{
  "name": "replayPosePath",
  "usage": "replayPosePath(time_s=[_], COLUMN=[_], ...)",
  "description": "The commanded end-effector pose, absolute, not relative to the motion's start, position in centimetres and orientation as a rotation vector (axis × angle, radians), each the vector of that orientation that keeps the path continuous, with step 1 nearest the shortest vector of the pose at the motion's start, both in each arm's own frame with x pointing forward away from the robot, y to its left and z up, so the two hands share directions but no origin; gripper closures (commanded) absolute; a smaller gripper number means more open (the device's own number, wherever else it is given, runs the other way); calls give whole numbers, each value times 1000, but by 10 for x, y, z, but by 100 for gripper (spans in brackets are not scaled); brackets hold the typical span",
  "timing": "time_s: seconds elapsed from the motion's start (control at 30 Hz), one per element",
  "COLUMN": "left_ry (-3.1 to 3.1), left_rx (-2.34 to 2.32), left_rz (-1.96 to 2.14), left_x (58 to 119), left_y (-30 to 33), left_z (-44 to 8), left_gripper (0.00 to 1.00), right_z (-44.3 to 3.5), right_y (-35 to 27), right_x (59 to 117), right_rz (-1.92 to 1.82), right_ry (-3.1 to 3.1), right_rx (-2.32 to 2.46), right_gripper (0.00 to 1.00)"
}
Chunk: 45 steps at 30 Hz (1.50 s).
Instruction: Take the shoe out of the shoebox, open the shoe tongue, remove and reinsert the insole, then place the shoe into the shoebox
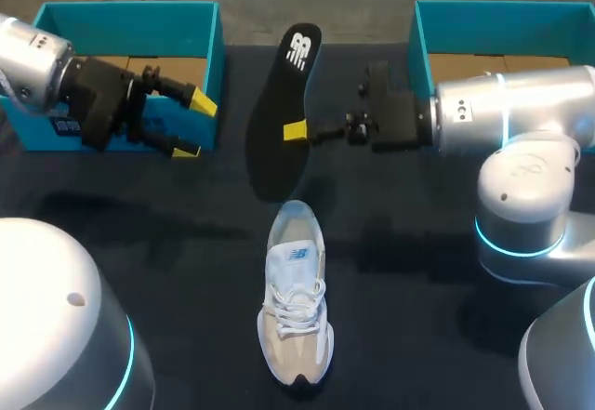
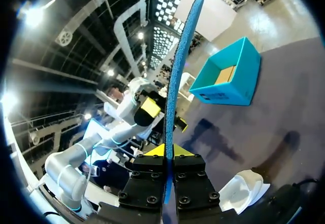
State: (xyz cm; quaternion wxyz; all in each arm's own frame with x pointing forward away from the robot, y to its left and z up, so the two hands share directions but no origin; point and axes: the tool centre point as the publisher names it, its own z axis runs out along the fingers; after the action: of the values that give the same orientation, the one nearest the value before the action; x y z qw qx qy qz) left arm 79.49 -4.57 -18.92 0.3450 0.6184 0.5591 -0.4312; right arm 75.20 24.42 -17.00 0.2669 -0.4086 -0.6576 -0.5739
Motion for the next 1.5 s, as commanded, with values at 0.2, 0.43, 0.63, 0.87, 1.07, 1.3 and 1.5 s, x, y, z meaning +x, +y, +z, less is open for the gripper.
replayPosePath(time_s=[0.2, 0.43, 0.63, 0.87, 1.07, 1.3, 1.5], left_ry=[1453, 1453, 1409, 1456, 1496, 1531, 1531], left_rx=[1606, 1606, 1656, 1676, 1705, 1688, 1688], left_rz=[-1116, -1116, -1155, -1177, -1196, -1221, -1221], left_x=[794, 794, 798, 803, 806, 809, 809], left_y=[-46, -46, -55, -53, -57, -60, -60], left_z=[-189, -189, -197, -221, -249, -264, -264], left_gripper=[0, 0, 0, 0, 0, 0, 0], right_z=[-169, -171, -177, -200, -211, -226, -226], right_y=[248, 249, 248, 252, 252, 250, 250], right_x=[753, 753, 748, 749, 751, 749, 749], right_rz=[-1544, -1561, -1579, -1619, -1626, -1680, -1680], right_ry=[-1779, -1777, -1880, -1927, -2000, -2010, -2010], right_rx=[-1110, -1107, -1004, -888, -856, -794, -794], right_gripper=[100, 100, 100, 100, 100, 100, 100])
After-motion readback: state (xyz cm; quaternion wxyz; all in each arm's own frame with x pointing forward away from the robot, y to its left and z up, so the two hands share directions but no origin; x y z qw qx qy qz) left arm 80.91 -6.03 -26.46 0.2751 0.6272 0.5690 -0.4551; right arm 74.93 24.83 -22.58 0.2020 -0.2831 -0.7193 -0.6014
